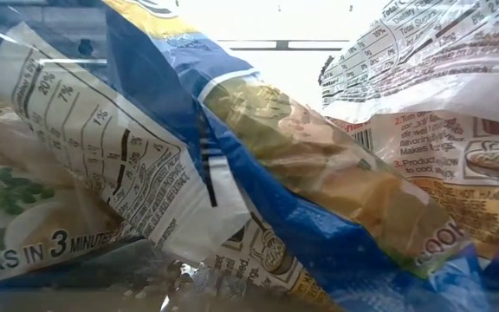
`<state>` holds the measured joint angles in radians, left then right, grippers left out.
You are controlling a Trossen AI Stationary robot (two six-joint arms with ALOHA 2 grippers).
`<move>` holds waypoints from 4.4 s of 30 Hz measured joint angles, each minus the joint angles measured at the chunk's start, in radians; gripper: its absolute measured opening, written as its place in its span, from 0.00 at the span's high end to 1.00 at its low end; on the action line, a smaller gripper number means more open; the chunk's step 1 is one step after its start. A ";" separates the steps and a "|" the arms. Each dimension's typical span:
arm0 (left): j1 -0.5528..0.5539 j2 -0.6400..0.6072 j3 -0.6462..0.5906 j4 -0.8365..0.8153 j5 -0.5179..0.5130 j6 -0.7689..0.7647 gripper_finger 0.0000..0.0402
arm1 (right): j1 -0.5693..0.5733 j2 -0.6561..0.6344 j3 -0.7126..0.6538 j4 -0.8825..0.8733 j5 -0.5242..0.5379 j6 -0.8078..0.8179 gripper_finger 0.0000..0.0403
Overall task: Sort Maruchan noodles
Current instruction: Put the green noodle pack into the top right transparent bin
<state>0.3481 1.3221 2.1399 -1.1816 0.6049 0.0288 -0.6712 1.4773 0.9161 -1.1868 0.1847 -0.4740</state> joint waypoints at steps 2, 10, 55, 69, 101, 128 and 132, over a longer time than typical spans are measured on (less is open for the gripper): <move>0.000 0.000 0.000 0.000 0.000 0.000 0.57 | 0.000 0.000 0.000 -0.007 -0.005 0.000 0.49; 0.000 0.000 0.000 0.000 0.000 0.000 0.57 | 0.001 0.000 0.000 -0.120 -0.065 0.023 0.47; 0.000 0.000 0.000 -0.005 -0.003 0.035 0.57 | -0.013 -0.114 0.071 -0.070 -0.259 0.218 0.71; 0.000 0.000 0.000 -0.005 -0.003 0.061 0.57 | 0.016 -0.213 0.071 -0.091 -0.081 0.397 0.98; 0.000 0.013 0.001 -0.005 -0.036 0.089 0.57 | 0.035 -0.359 -0.046 0.071 0.084 0.747 0.99; 0.000 0.015 0.001 -0.030 -0.036 0.088 0.57 | 0.119 -0.359 -0.121 0.010 -0.367 1.185 0.67; 0.000 0.015 0.000 -0.040 -0.036 0.088 0.57 | 0.119 -0.359 -0.089 0.000 -0.366 1.189 0.55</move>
<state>0.3485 1.3369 2.1403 -1.2211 0.5686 0.1169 -0.5522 1.1187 0.8274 -1.1866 -0.1809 0.7155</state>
